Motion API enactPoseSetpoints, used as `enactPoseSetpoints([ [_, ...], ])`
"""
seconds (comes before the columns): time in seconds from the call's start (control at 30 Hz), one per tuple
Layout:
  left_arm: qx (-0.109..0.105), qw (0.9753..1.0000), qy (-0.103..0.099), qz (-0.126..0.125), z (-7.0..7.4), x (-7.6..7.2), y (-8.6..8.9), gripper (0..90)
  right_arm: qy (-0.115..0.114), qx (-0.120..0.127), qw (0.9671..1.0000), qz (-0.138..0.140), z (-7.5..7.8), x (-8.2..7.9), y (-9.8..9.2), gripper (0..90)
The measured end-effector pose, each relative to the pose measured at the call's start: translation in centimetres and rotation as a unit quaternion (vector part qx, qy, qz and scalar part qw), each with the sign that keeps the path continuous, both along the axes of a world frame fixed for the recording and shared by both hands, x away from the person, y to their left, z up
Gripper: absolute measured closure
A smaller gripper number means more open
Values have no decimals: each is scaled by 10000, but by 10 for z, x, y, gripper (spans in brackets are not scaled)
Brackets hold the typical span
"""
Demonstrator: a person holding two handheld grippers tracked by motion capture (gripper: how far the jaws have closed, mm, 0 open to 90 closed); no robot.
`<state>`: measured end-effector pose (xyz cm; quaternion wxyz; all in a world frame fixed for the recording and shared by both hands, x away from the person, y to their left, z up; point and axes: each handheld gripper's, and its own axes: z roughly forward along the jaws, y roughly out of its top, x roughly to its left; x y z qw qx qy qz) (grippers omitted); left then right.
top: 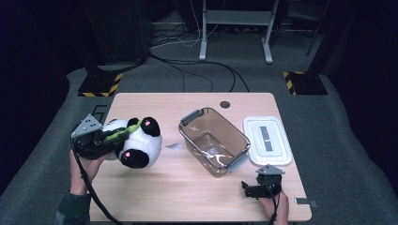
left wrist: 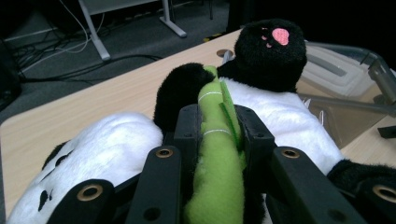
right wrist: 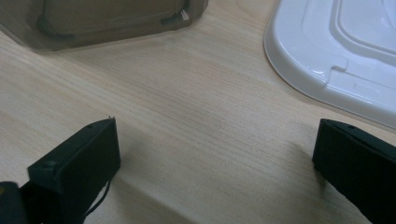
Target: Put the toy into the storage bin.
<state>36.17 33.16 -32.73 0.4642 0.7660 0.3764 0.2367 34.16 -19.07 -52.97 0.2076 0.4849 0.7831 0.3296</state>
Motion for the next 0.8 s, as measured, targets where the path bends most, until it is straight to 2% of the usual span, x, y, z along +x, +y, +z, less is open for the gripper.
enactPoseSetpoints([
  [0.23, 56, 9998, -137, -129, 19, 3, -9, 730, -6, -8, 10000, -6, 0, 0, 0, 0],
  [0.43, 21, 9995, -227, -229, 31, 7, -16, 730, -6, -10, 10000, -1, 0, 0, 0, 0],
  [0.8, -36, 9982, -307, -515, 47, 20, -38, 729, -5, -9, 10000, 0, 0, 0, 0, 0],
])
